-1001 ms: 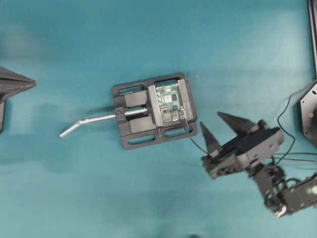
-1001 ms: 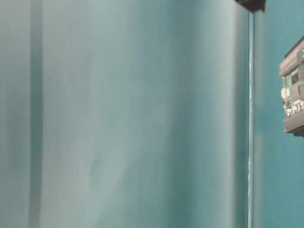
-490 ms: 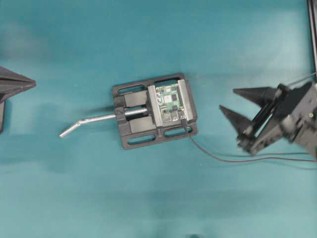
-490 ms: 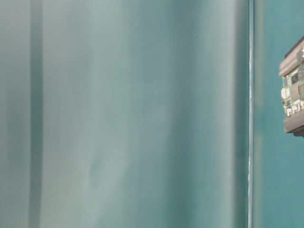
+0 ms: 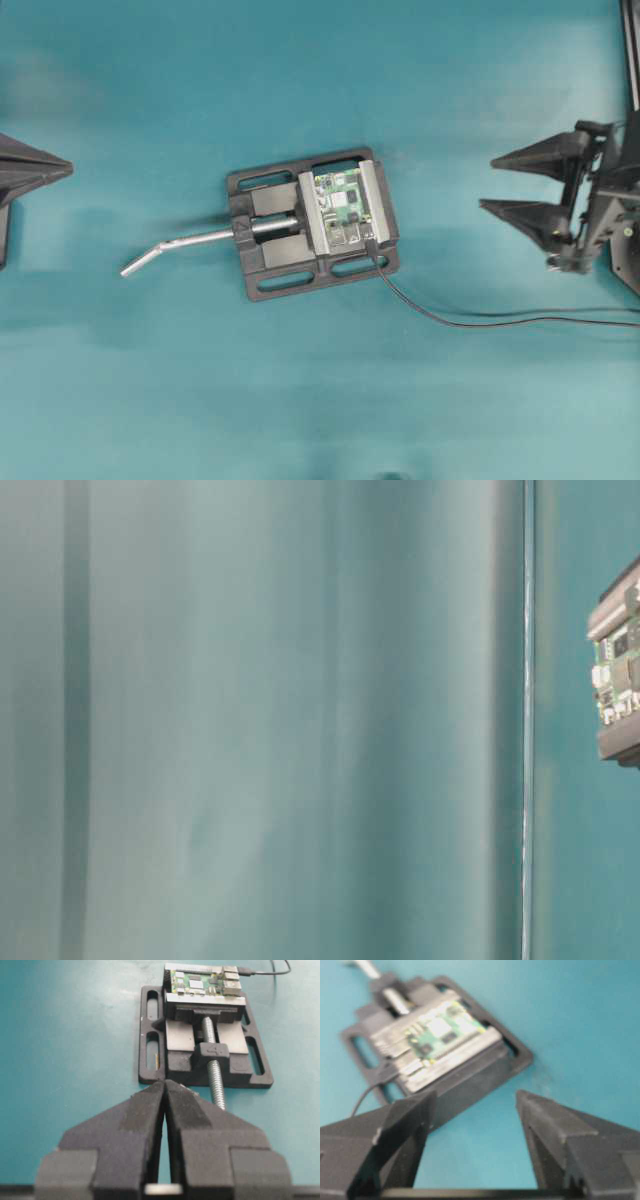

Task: Insert the USB into the fixed PCB.

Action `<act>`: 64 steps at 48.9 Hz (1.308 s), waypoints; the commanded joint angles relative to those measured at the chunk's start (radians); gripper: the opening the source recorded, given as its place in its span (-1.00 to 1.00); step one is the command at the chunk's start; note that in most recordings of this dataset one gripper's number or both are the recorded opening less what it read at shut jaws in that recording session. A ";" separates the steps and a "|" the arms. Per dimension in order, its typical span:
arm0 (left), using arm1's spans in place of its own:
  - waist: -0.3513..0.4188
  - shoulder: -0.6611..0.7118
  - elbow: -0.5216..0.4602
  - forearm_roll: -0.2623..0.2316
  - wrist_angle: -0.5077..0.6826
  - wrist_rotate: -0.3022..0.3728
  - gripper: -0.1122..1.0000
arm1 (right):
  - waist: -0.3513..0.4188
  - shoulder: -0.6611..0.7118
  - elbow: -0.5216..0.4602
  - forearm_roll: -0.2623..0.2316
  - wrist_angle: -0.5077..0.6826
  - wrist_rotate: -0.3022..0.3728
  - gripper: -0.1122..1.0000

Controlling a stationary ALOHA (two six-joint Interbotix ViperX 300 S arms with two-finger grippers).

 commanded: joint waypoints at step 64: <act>0.003 0.008 -0.014 0.003 -0.005 -0.006 -0.80 | -0.196 -0.660 0.273 -0.439 0.434 0.005 0.46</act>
